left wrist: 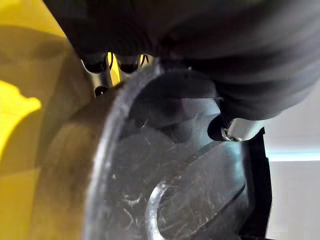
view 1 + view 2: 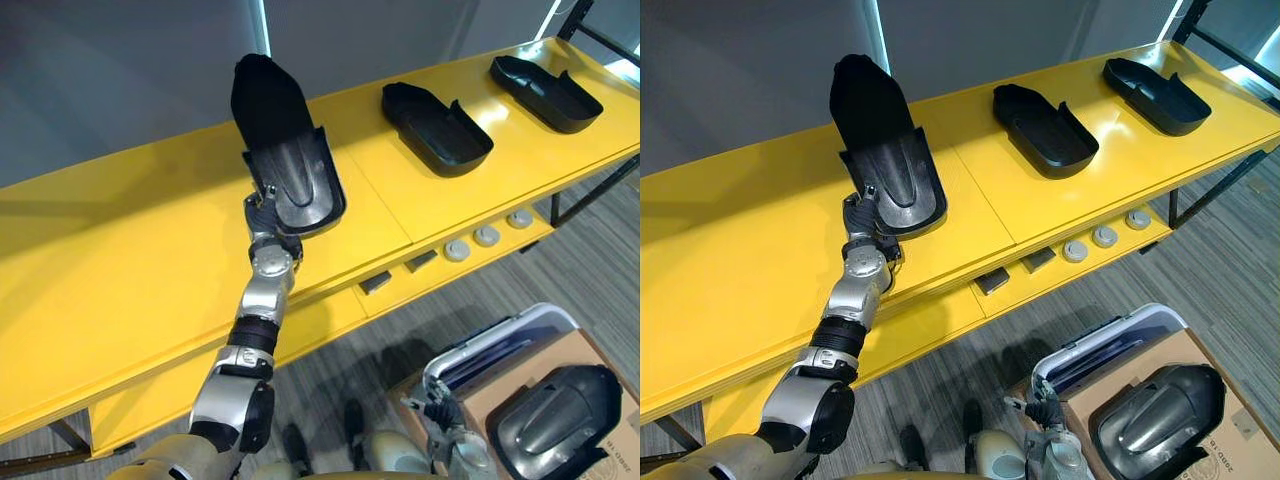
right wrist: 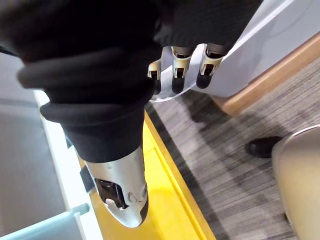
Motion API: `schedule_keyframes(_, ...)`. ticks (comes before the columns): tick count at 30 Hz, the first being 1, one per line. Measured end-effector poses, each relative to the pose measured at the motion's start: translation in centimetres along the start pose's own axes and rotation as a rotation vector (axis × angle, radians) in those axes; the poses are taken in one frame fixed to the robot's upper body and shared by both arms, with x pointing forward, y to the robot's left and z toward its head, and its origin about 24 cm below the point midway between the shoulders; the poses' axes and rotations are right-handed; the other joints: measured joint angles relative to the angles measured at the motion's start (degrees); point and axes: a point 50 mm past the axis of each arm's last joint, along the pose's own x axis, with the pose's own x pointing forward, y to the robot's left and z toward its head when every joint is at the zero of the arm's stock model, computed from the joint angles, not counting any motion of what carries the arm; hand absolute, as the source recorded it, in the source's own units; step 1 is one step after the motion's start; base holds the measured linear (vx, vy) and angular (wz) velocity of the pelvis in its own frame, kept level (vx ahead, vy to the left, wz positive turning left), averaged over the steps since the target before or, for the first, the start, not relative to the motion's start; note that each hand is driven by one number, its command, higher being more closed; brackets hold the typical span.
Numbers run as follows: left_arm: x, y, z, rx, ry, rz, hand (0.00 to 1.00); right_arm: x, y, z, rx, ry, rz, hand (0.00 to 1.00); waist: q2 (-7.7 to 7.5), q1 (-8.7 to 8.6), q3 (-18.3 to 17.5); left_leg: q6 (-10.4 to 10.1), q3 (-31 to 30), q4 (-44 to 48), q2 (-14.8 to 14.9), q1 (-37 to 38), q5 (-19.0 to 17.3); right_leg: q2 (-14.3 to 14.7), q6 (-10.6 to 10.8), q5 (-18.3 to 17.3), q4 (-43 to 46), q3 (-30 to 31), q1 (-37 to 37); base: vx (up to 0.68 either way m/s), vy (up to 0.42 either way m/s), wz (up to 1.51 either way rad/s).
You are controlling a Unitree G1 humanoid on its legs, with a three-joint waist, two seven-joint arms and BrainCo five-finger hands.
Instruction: Walk over and take plastic housings, then place them on the shelf
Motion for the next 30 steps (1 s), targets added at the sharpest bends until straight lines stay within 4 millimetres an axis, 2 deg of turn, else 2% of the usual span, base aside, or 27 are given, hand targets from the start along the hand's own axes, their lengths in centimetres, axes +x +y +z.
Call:
schedule_keyframes(17, 0.0, -0.2, -0.4, -0.049, 0.043, 0.026, 0.00, 0.1, -0.3, -0.5, -0.004, 0.025, -0.006, 0.00, 0.86, -0.13, 0.8, 0.8, -2.9, -0.7, -0.4, 1.3, 0.6, -0.3, 0.0, 0.3, -2.1, -2.3, 2.9, 0.00, 0.001, 0.07)
schedule_keyframes(20, -0.8, 0.8, -0.1, -0.104, 0.006, 0.061, 0.00, 0.2, -0.2, -0.5, -0.005, 0.031, -0.006, 0.00, 1.02, -0.11, 0.9, 0.8, -2.9, -1.0, -0.4, 1.5, 0.6, -0.3, 0.0, 0.3, -2.4, -2.3, 3.2, 0.00, 0.000, 0.00)
schedule_keyframes(24, -2.0, 1.8, -0.9, -0.137, -0.006, 0.086, 0.00, 0.1, -0.3, -0.8, -0.004, 0.041, -0.010, 0.00, 1.09, 0.05, 0.9, 0.8, -3.2, -1.5, -0.4, 2.6, 0.6, -0.1, 0.0, 0.5, -3.7, -2.5, 4.7, 0.01, 0.002, 0.02)
schedule_keyframes(30, -4.3, 2.8, 1.3, -0.095, -0.189, 0.076, 0.00, 0.1, -0.3, -1.4, -0.004, 0.066, -0.012, 0.00, 1.11, 0.23, 1.0, 0.8, -3.8, -1.6, -0.4, 2.6, 0.6, 0.0, 0.1, 0.5, -4.3, -2.7, 5.2, 0.01, 0.001, 0.03)
